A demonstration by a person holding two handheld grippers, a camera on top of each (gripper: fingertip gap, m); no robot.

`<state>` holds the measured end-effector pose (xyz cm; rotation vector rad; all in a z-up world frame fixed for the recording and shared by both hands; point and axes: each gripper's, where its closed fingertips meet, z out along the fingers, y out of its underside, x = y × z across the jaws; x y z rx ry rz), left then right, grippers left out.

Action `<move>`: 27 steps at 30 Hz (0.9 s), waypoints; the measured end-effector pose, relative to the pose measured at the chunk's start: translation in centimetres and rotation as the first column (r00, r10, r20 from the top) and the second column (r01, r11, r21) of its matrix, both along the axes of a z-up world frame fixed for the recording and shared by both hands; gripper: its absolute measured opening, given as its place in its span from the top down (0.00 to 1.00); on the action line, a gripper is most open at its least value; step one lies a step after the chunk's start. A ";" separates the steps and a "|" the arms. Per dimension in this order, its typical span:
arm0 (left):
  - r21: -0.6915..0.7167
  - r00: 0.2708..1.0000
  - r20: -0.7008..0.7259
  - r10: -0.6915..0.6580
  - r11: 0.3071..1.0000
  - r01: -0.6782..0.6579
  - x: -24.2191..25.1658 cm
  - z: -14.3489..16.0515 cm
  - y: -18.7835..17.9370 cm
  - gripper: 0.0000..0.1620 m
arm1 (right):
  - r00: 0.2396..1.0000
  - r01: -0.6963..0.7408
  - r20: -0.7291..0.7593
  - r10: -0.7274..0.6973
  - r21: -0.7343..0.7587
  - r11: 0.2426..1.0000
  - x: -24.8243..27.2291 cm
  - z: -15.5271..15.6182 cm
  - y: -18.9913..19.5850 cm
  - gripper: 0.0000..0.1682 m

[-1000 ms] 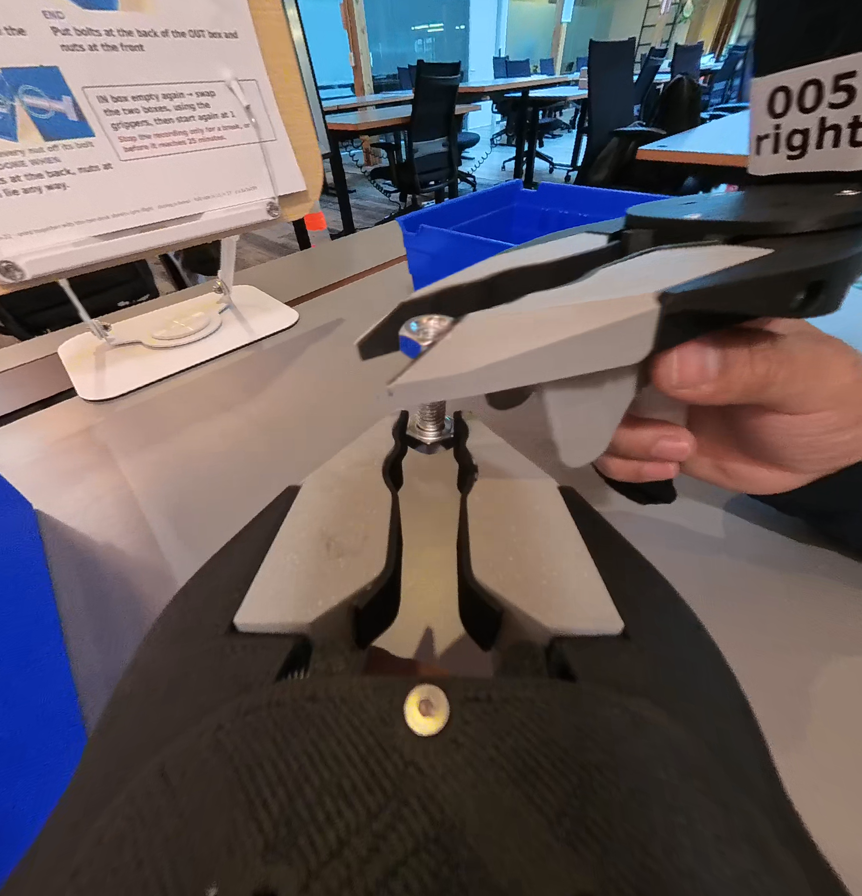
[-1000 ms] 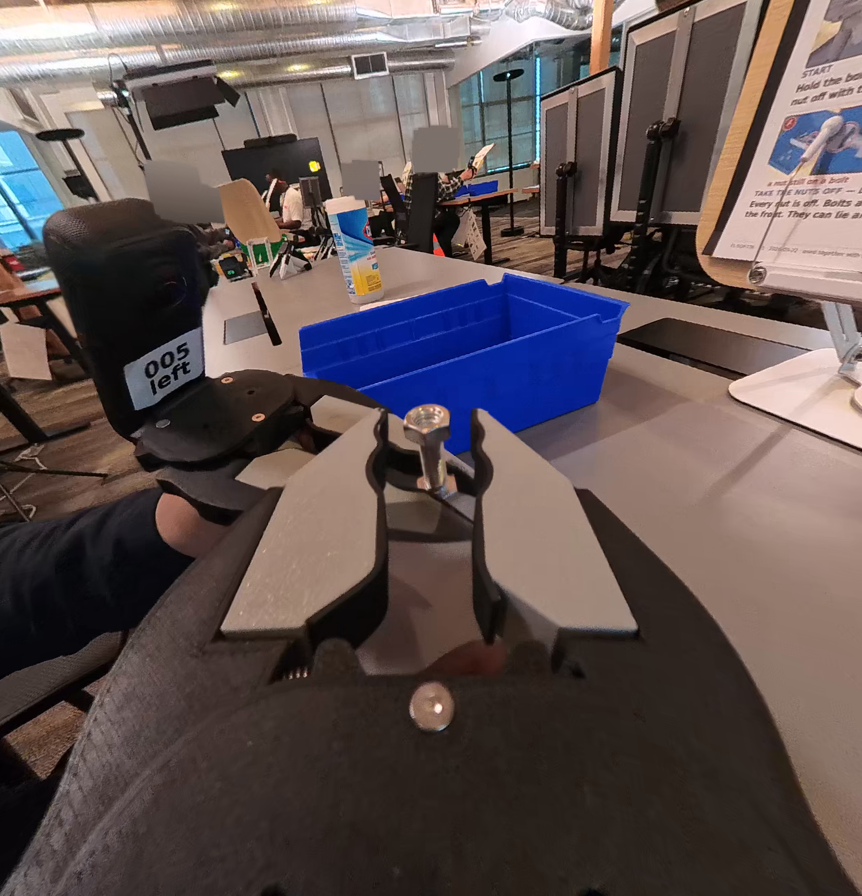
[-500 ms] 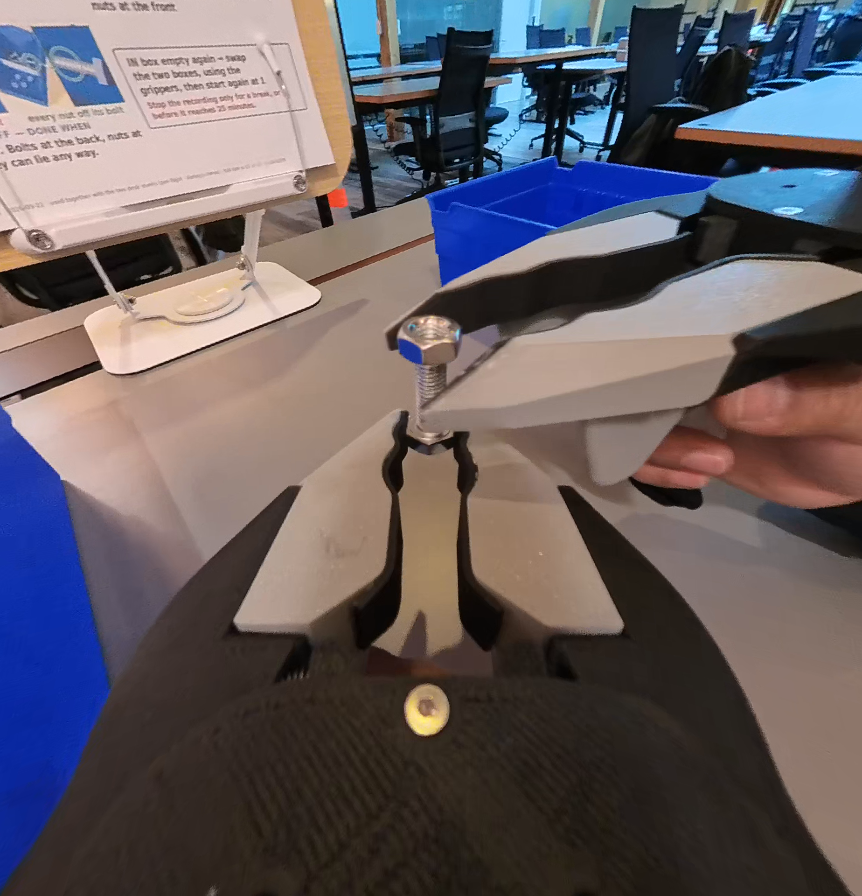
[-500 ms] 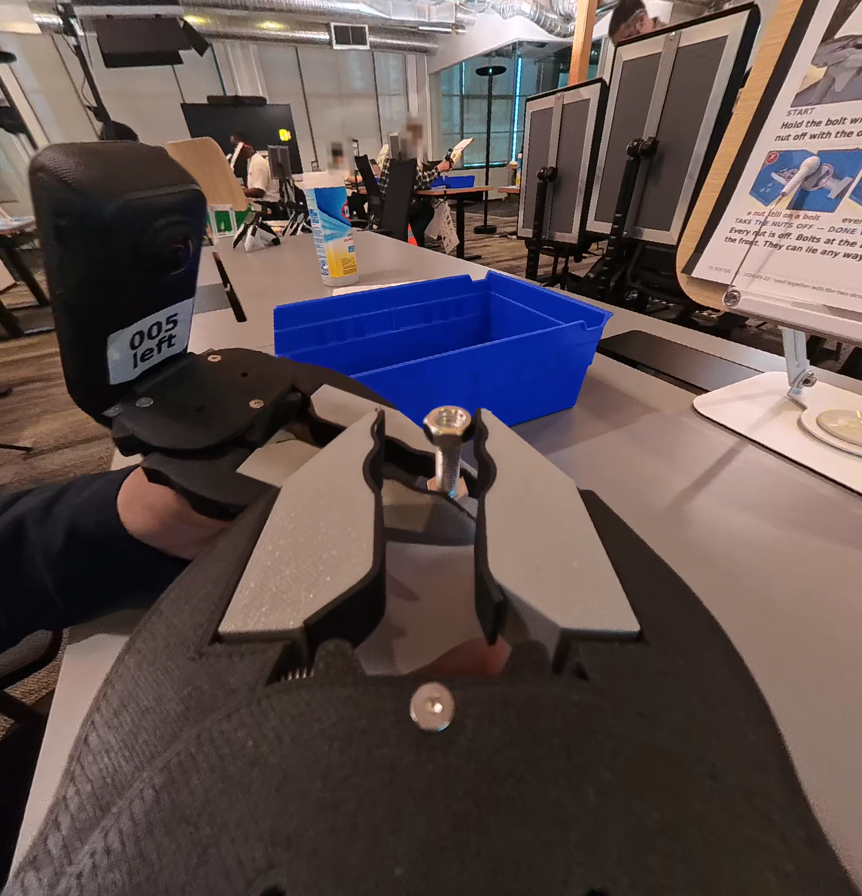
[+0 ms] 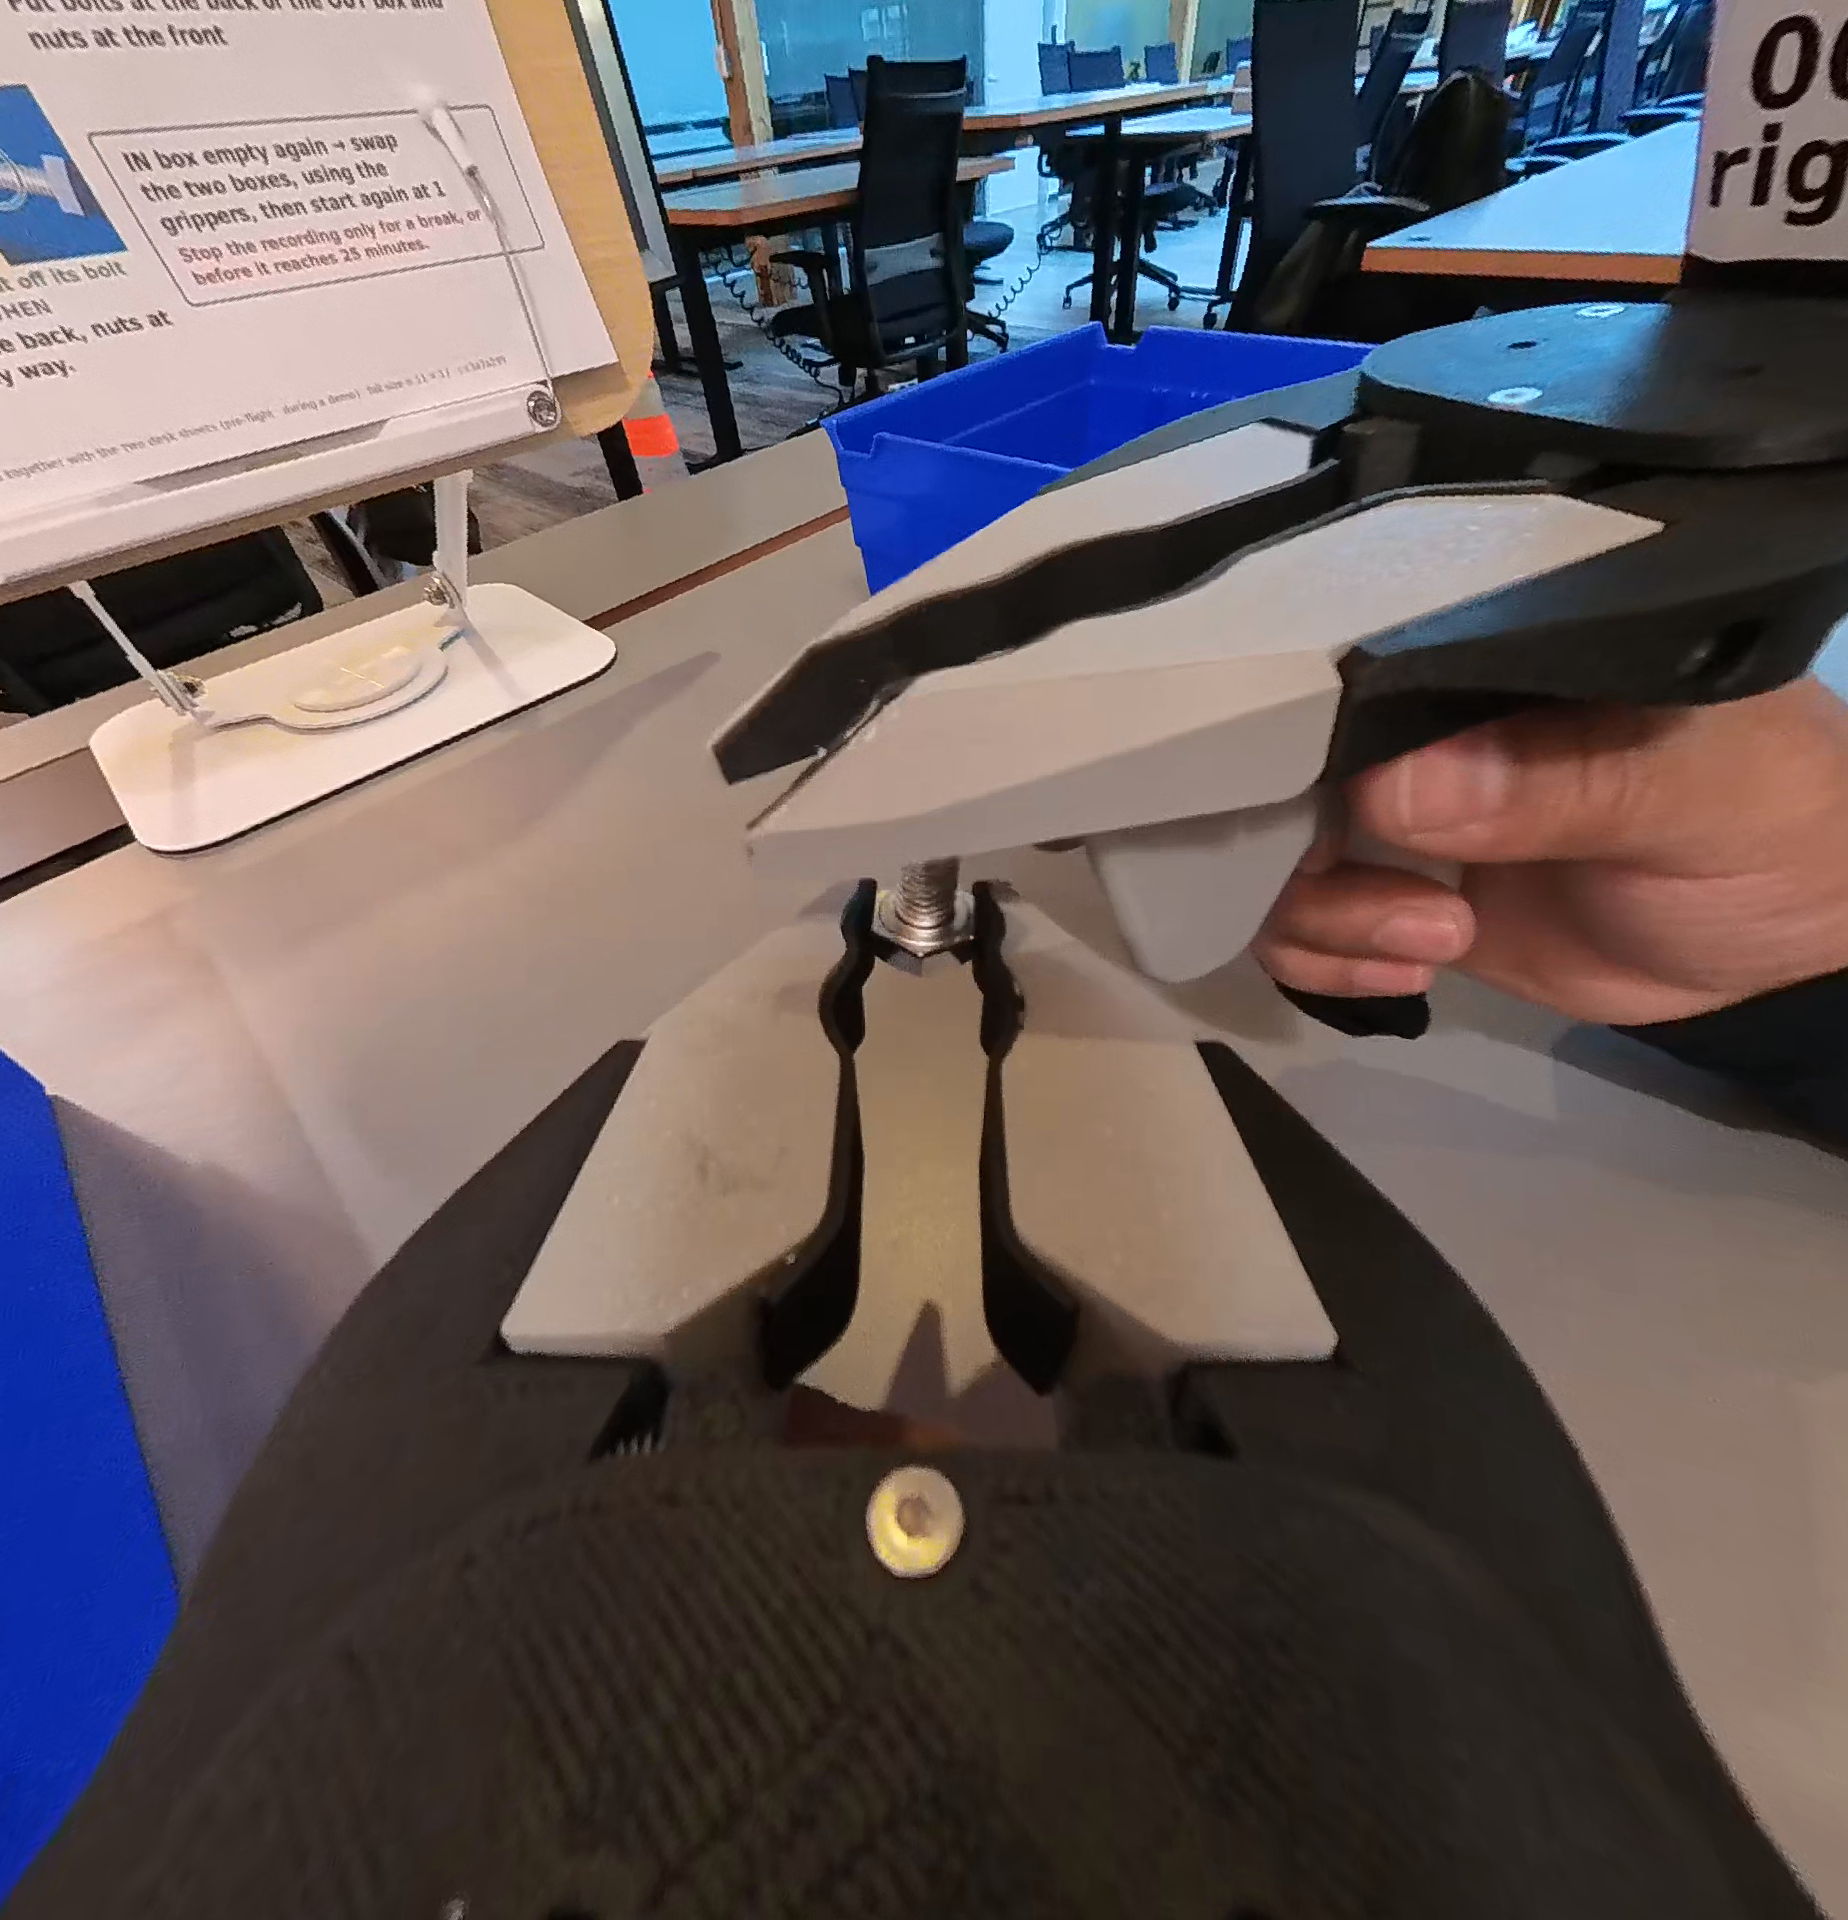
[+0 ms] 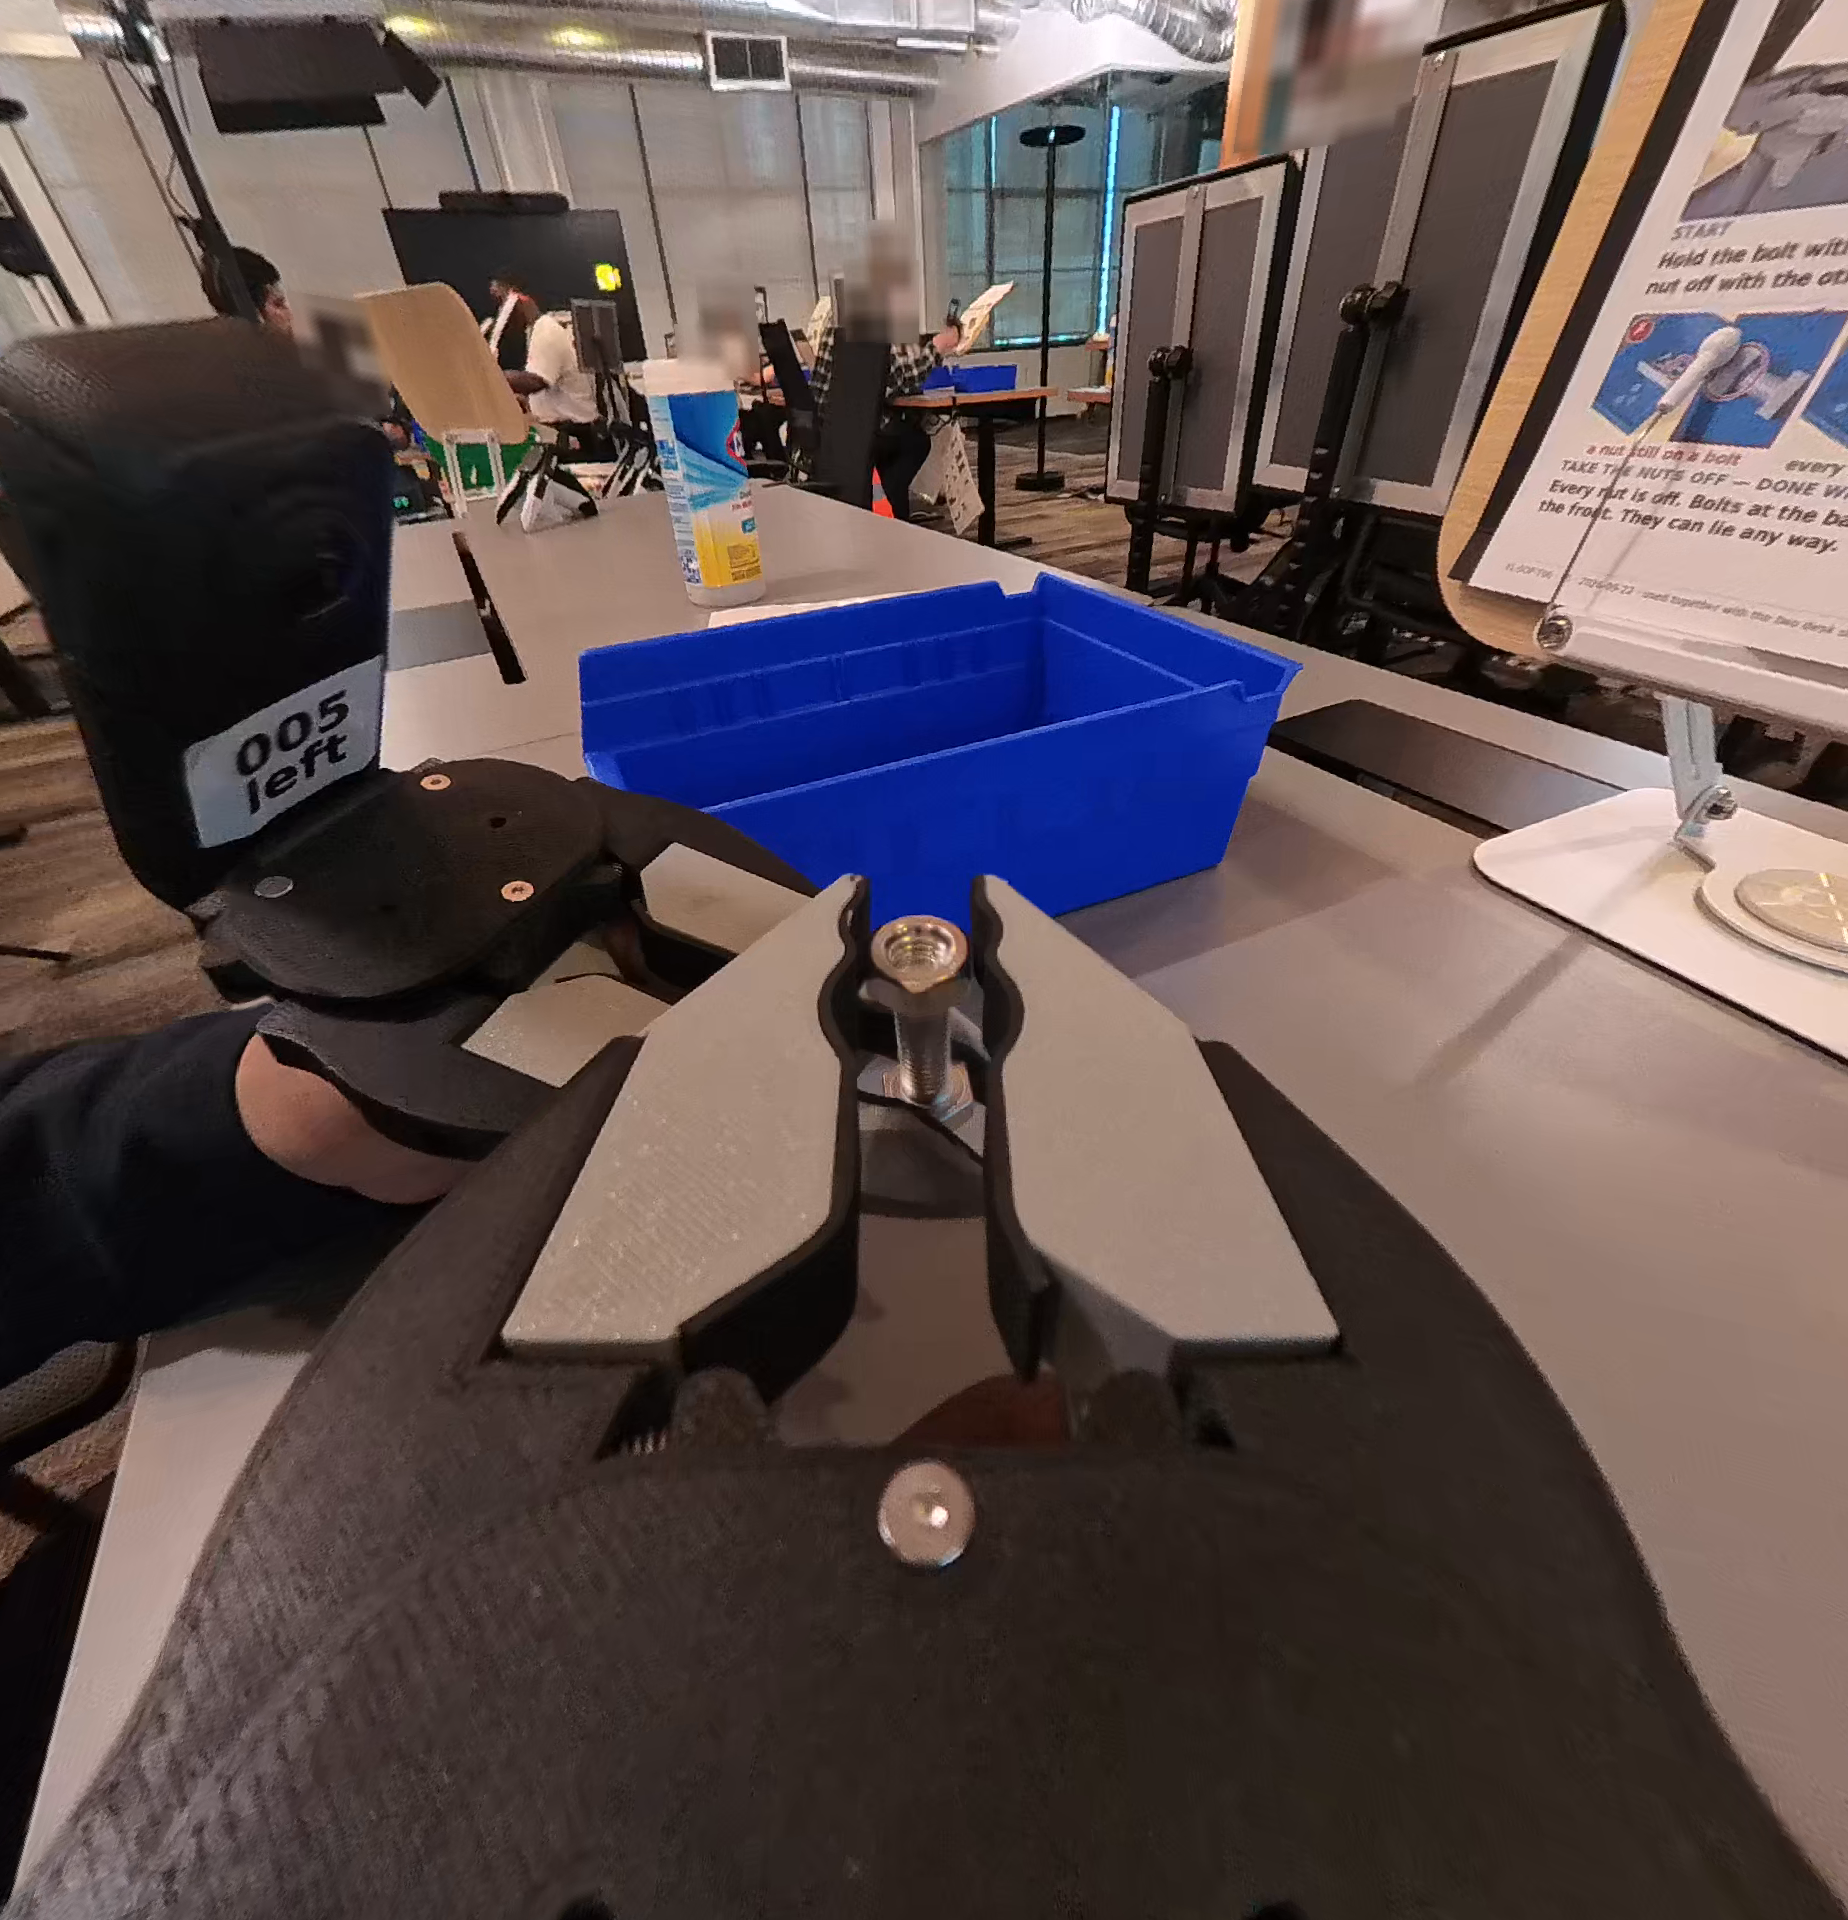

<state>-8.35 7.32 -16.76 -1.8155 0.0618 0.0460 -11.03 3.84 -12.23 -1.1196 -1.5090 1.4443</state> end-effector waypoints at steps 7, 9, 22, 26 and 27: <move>-0.002 0.995 0.042 0.095 0.995 -0.095 -2.6 0.1 -0.6 0.90 | 1.000 0.004 -0.013 -0.004 -0.001 1.000 0.4 0.1 0.2 0.81; -0.009 0.992 0.045 0.117 0.993 -0.117 -3.2 -0.1 -0.7 0.90 | 1.000 0.005 -0.017 -0.004 0.017 1.000 0.4 0.1 -0.1 0.79; -0.017 1.000 0.011 0.015 1.000 -0.015 -0.2 -0.1 -0.1 0.90 | 1.000 0.012 -0.016 -0.012 0.035 0.999 0.0 0.0 -0.3 0.91; -0.013 0.999 0.033 -0.029 0.999 0.029 0.5 -0.1 -0.2 0.90 | 0.999 -0.032 -0.005 0.032 0.033 0.999 0.3 0.1 -0.4 0.91; -0.014 0.999 0.044 -0.032 0.999 0.033 0.5 -0.1 -0.2 0.90 | 0.999 -0.036 -0.005 0.037 0.021 0.999 0.4 0.1 -0.4 0.91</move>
